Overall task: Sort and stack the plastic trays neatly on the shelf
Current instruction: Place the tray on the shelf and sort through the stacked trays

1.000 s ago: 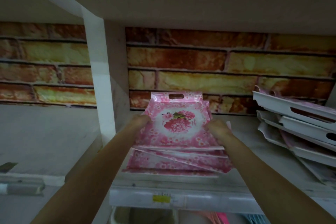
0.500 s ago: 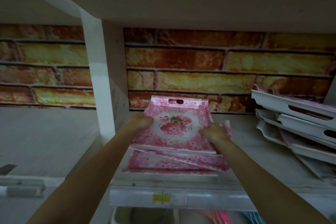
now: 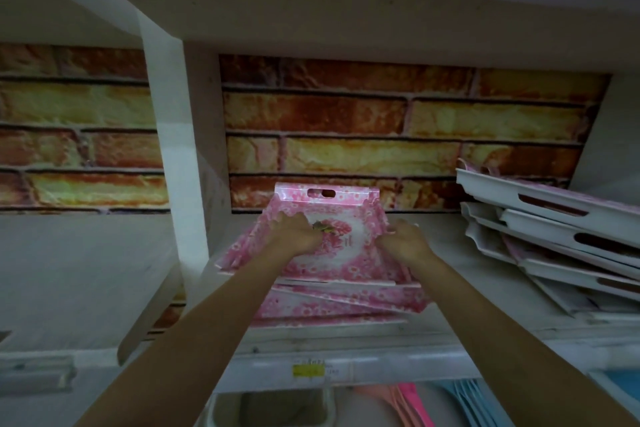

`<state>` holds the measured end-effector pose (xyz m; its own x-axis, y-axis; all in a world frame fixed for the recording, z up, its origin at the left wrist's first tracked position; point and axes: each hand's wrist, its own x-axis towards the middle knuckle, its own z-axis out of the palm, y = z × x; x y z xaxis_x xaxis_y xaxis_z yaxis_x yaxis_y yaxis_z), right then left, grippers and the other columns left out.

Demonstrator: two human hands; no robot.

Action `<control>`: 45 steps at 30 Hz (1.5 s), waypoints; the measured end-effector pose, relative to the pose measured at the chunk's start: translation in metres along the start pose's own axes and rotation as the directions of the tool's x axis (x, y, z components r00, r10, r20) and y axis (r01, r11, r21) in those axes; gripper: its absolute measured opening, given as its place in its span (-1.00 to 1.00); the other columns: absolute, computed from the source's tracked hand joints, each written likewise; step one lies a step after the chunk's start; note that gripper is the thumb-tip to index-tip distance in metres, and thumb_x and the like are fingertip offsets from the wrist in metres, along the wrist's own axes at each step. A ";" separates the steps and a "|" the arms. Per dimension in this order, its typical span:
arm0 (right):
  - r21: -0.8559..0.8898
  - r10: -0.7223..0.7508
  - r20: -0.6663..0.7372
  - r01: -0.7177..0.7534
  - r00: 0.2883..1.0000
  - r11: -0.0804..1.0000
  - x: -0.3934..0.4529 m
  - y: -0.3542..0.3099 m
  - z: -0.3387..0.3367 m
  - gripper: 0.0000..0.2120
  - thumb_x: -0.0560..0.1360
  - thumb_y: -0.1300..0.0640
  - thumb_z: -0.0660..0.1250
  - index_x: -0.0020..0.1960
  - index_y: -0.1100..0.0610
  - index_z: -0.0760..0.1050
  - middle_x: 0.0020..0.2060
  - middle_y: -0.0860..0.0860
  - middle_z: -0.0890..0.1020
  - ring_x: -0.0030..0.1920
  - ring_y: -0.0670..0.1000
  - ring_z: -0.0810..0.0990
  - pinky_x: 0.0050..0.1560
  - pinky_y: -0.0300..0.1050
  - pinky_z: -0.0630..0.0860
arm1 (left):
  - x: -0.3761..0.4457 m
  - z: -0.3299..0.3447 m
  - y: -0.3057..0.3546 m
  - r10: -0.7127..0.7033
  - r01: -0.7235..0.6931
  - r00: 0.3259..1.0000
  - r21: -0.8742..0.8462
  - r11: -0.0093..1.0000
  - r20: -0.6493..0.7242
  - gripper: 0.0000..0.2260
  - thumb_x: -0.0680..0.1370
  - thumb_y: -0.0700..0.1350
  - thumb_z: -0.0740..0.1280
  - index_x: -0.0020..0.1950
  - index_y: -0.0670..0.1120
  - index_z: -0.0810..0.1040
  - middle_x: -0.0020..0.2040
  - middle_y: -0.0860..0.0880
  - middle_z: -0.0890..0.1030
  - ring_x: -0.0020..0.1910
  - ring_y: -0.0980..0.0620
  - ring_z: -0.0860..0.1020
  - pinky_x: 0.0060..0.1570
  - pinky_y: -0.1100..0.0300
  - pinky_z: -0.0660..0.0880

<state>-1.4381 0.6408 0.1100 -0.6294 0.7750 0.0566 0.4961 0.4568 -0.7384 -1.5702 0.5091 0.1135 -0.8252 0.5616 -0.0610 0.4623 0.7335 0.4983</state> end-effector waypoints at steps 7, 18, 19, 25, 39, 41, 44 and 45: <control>-0.023 -0.120 -0.168 0.117 0.978 0.993 -0.040 -0.008 -0.054 -0.91 0.50 0.26 0.24 -0.07 0.24 0.52 -0.17 0.17 0.61 -0.04 0.13 0.56 -0.05 -0.10 0.46 | -0.007 0.018 0.067 0.232 -0.216 0.973 -0.332 0.918 0.009 -0.59 0.52 -0.05 0.29 0.33 -0.16 0.38 0.30 -0.17 0.42 0.23 -0.16 0.46 0.04 0.15 0.41; -0.158 -0.204 -0.322 0.160 0.925 0.974 -0.058 0.033 -0.192 -0.71 0.53 0.18 0.26 0.23 0.22 0.50 0.16 0.15 0.59 0.21 0.12 0.52 -0.12 -0.28 0.30 | -0.052 0.037 0.224 0.481 -0.474 0.867 -0.504 0.722 -0.128 -0.80 0.53 -0.11 0.29 -0.30 -0.03 0.41 -0.19 -0.11 0.54 -0.11 -0.05 0.49 -0.18 0.16 0.35; -0.178 -0.209 -0.331 0.157 0.920 0.972 -0.061 0.038 -0.207 -0.73 0.54 0.18 0.25 0.21 0.22 0.52 0.16 0.14 0.59 0.22 0.11 0.52 -0.08 -0.27 0.33 | -0.054 0.039 0.239 0.492 -0.496 0.857 -0.503 0.708 -0.152 -0.84 0.53 -0.10 0.29 -0.26 -0.04 0.43 -0.08 -0.12 0.57 -0.03 -0.06 0.51 -0.10 0.16 0.37; -0.164 -0.146 -0.300 0.100 0.943 0.981 -0.056 0.080 -0.282 -0.81 0.52 0.25 0.21 -0.16 0.15 0.58 -0.16 -0.03 0.56 -0.03 0.01 0.51 -0.02 -0.17 0.41 | -0.062 0.066 0.318 0.630 -0.606 0.776 -0.304 0.735 -0.026 -0.84 0.43 -0.05 0.29 -0.33 -0.06 0.45 -0.23 -0.10 0.49 -0.14 -0.05 0.54 -0.17 0.14 0.40; -0.387 0.004 0.007 -0.001 1.000 0.922 -0.003 0.172 -0.370 -0.70 0.54 0.11 0.27 0.18 0.25 0.56 0.14 0.18 0.60 0.07 0.10 0.56 0.09 -0.03 0.53 | -0.046 0.112 0.409 0.491 -0.623 0.763 0.276 0.731 0.421 -0.64 0.56 0.04 0.24 0.26 -0.13 0.50 0.18 -0.08 0.50 0.05 -0.07 0.51 -0.01 0.09 0.49; -0.442 0.011 0.125 0.046 0.992 0.896 0.003 0.179 -0.369 -0.69 0.50 0.06 0.33 0.17 0.21 0.58 0.09 0.09 0.60 0.05 0.04 0.54 0.04 -0.10 0.49 | -0.045 0.113 0.413 0.466 -0.596 0.779 0.265 0.758 0.419 -0.63 0.57 0.01 0.24 0.33 -0.12 0.47 0.24 -0.11 0.51 0.03 -0.08 0.52 -0.03 0.07 0.53; -0.510 -0.024 0.207 0.128 0.978 0.851 0.015 0.182 -0.362 -0.74 0.47 0.08 0.38 0.10 0.19 0.60 -0.07 -0.01 0.53 -0.01 -0.01 0.48 -0.05 -0.19 0.42 | -0.043 0.114 0.415 0.436 -0.536 0.813 0.203 0.820 0.386 -0.74 0.57 -0.07 0.21 0.19 -0.16 0.49 0.03 -0.18 0.57 -0.21 -0.03 0.48 -0.26 0.19 0.45; -0.517 -0.044 0.216 0.152 0.975 0.842 0.019 0.181 -0.361 -0.81 0.46 0.12 0.39 0.04 0.18 0.60 -0.11 -0.02 0.52 -0.03 0.00 0.47 -0.08 -0.19 0.41 | -0.042 0.113 0.415 0.410 -0.495 0.830 0.160 0.854 0.377 -0.78 0.57 -0.08 0.19 0.16 -0.13 0.46 -0.01 -0.16 0.57 -0.19 -0.04 0.49 -0.21 0.19 0.46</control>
<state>-1.1444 0.8957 0.2194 -0.7648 0.6417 -0.0577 0.6313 0.7285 -0.2660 -1.3073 0.8330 0.2252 -0.3731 0.9117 -0.1722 0.8552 0.4099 0.3173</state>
